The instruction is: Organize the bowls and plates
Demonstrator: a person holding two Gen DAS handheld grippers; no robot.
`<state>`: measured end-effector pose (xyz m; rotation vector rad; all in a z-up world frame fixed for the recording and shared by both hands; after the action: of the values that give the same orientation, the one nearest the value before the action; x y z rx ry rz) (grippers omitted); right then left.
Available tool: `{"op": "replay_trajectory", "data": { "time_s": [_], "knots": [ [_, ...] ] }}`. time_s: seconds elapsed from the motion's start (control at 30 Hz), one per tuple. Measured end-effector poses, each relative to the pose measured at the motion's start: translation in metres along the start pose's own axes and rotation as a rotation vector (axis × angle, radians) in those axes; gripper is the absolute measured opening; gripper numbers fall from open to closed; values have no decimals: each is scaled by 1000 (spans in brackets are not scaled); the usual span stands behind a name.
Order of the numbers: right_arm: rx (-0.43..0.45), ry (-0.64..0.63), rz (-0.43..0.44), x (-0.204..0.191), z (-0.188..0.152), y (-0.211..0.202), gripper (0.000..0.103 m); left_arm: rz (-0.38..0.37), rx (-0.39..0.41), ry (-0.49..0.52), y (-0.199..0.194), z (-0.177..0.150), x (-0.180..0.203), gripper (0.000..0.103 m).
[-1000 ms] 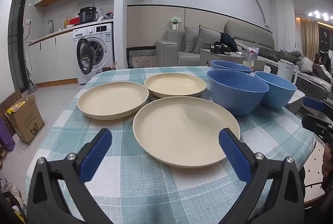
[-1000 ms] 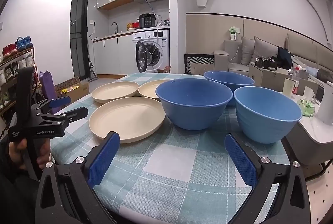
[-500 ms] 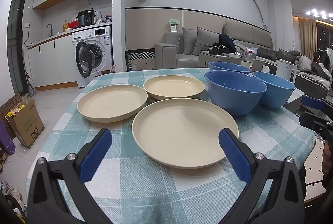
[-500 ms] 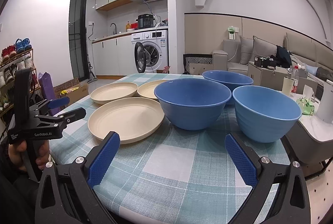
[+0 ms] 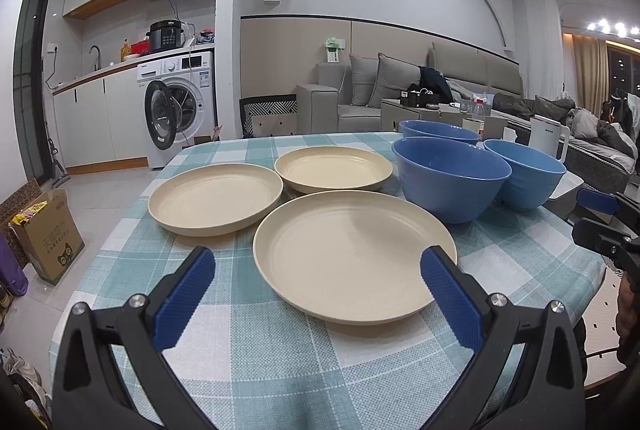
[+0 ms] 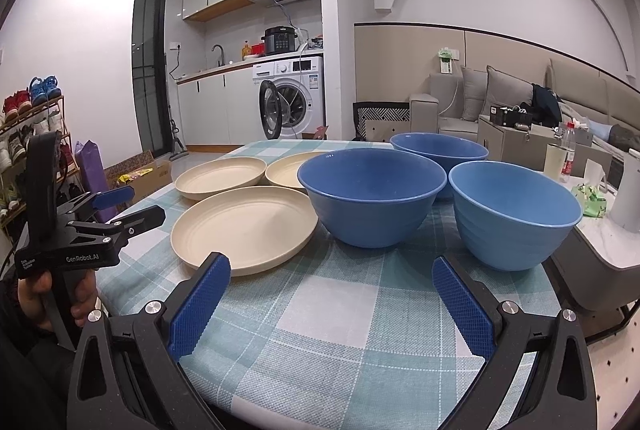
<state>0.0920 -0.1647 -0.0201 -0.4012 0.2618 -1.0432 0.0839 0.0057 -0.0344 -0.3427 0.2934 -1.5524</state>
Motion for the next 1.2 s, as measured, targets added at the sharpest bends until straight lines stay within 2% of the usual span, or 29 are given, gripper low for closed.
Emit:
{"op": "replay_trajectory", "data": {
  "time_s": [1.2],
  "knots": [
    [-14,-3,-1,-2,-6,5,103,-23,1,-4,-2,1,2,103]
  ]
}}
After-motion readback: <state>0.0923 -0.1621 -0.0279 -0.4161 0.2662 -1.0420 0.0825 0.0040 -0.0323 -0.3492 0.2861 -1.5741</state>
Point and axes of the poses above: each gripper's, at about its wrist camera, not at the fingertips, and y roughly the way its jaws point, x to its right, z to its top, the point moved 9 cm from there along y, roughly the way its jaws point
